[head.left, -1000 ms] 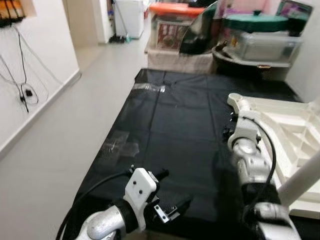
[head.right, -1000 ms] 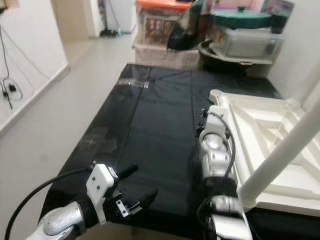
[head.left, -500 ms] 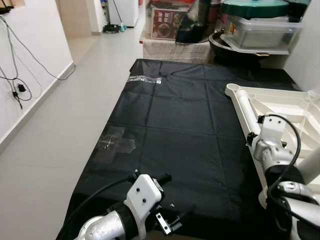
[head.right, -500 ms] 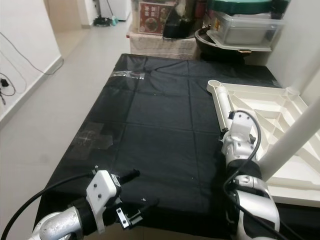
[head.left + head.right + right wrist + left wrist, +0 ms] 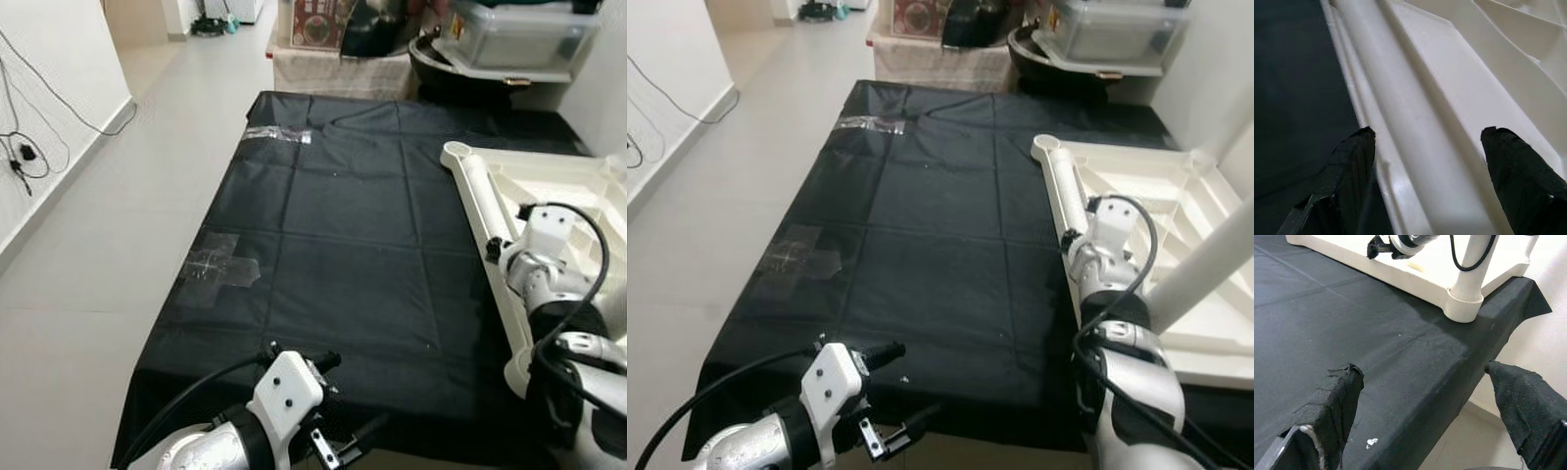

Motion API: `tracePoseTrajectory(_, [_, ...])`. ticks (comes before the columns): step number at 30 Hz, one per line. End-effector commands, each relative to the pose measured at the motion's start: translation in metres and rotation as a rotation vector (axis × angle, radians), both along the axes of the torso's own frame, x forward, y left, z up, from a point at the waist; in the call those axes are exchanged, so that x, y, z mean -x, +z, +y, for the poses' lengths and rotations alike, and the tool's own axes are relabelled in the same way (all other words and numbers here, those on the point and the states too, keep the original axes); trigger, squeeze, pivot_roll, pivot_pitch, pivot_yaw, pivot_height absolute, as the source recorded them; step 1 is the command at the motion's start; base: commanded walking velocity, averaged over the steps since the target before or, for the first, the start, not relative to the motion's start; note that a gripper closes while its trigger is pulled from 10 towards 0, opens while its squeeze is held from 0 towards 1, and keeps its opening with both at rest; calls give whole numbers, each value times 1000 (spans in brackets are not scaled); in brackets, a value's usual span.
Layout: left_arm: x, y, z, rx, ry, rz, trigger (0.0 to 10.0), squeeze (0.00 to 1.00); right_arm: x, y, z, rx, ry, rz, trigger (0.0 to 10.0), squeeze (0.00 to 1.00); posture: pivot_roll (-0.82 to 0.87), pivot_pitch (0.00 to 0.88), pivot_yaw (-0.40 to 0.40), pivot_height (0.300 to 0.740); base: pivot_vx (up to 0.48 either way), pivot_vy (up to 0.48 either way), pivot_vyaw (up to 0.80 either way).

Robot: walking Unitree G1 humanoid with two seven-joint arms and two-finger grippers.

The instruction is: Building children table

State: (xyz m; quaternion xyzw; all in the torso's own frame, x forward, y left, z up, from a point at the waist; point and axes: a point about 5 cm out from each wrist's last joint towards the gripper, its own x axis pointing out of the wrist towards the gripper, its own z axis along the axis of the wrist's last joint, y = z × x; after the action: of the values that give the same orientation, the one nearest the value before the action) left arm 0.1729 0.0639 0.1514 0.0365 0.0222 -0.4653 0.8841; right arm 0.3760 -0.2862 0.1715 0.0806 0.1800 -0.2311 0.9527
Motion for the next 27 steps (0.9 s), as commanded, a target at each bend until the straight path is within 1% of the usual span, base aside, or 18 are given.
tracePoseTrajectory(1, [1, -1, -2, -12, -6, 7, 10000, 0, -2, -1, 3, 14, 40, -6, 10000, 0, 185, 161, -76, 740, 0, 0, 0])
tracePoseTrajectory(3, [1, -1, -2, -12, -6, 7, 10000, 0, -2, -1, 3, 14, 40, -6, 10000, 0, 185, 161, -76, 740, 0, 0, 0])
tracePoseTrajectory(6, [0, -1, -3, -15, -6, 0, 10000, 0, -3, 1, 6, -8, 55, -54, 10000, 0, 188, 153, -74, 740, 0, 0, 0])
tracePoseTrajectory(12, [-2, -1, -3, -18, -4, -6, 10000, 0, -5, 3, 10, -10, 89, -70, 10000, 0, 184, 146, -73, 740, 0, 0, 0])
tracePoseTrajectory(14, [-2, -2, -3, -19, -4, -6, 10000, 0, -5, 1, 10, -17, 98, -59, 10000, 0, 184, 143, -72, 740, 0, 0, 0])
tracePoseTrajectory(15, [-3, -2, -4, -19, -4, -7, 10000, 0, -4, -5, 11, -21, 116, -30, 10000, 0, 183, 142, -73, 740, 0, 0, 0])
tracePoseTrajectory(17, [-3, -2, -4, -20, -4, -7, 10000, 0, -3, -8, 11, -24, 128, -9, 10000, 0, 182, 141, -74, 740, 0, 0, 0])
tracePoseTrajectory(21, [-4, -2, -4, -19, -4, -9, 10000, 0, 0, -15, 15, -36, 157, 7, 10000, 0, 179, 138, -75, 740, 0, 0, 0])
tracePoseTrajectory(23, [-4, -2, -5, -19, -7, -11, 10000, 0, 3, -26, 20, -49, 212, 60, 10000, 0, 176, 132, -75, 740, 0, 0, 0])
tracePoseTrajectory(25, [-4, -2, -5, -19, -7, -11, 10000, 0, 3, -26, 20, -49, 212, 60, 10000, 0, 176, 132, -75, 740, 0, 0, 0])
tracePoseTrajectory(27, [-3, -3, -6, -18, -11, -12, 10000, 0, 8, -36, 26, -47, 268, 116, 10000, 0, 174, 127, -79, 740, 0, 0, 0])
